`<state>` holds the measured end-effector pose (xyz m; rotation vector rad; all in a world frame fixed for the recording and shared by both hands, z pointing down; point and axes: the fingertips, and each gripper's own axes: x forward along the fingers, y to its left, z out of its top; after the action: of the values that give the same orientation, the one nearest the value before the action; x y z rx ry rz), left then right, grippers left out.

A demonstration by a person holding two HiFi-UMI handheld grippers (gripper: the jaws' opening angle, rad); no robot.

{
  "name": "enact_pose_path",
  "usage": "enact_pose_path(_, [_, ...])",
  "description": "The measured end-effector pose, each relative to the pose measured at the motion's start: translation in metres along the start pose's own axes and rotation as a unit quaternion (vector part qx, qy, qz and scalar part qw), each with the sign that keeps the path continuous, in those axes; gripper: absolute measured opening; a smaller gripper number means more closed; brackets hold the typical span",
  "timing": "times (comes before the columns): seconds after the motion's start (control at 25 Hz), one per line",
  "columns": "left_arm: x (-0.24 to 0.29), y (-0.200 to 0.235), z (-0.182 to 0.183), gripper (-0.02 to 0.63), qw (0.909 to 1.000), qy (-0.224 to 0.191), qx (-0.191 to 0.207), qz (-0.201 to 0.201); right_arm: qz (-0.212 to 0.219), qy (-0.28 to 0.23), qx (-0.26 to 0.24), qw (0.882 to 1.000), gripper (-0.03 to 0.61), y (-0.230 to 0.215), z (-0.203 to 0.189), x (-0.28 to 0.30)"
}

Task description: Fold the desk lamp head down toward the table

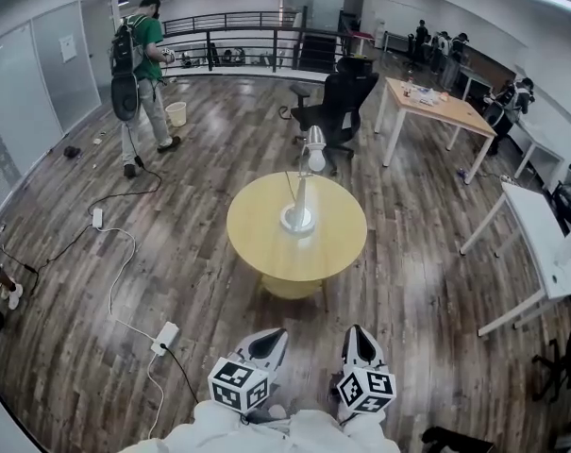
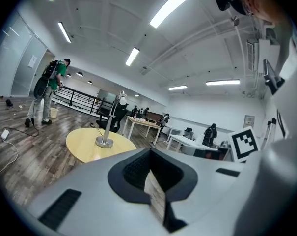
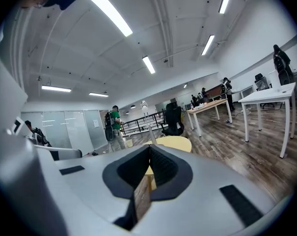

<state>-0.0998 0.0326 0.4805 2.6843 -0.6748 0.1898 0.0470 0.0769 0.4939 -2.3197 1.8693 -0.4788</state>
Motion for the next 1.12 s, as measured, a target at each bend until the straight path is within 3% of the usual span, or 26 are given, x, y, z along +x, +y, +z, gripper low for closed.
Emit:
enact_pose_path(0.56, [0.072,0.047,0.015,0.001,0.9998,0.011,-0.004,0.018,0.006,0.008,-0.001,1.000,0.013,-0.029,0.013,0.089])
enact_pose_path(1.12, [0.191,0.102,0.072,0.002,0.9980,-0.002,-0.004,0.062,0.067,0.026,-0.010,0.997,0.014,-0.074,0.056,0.237])
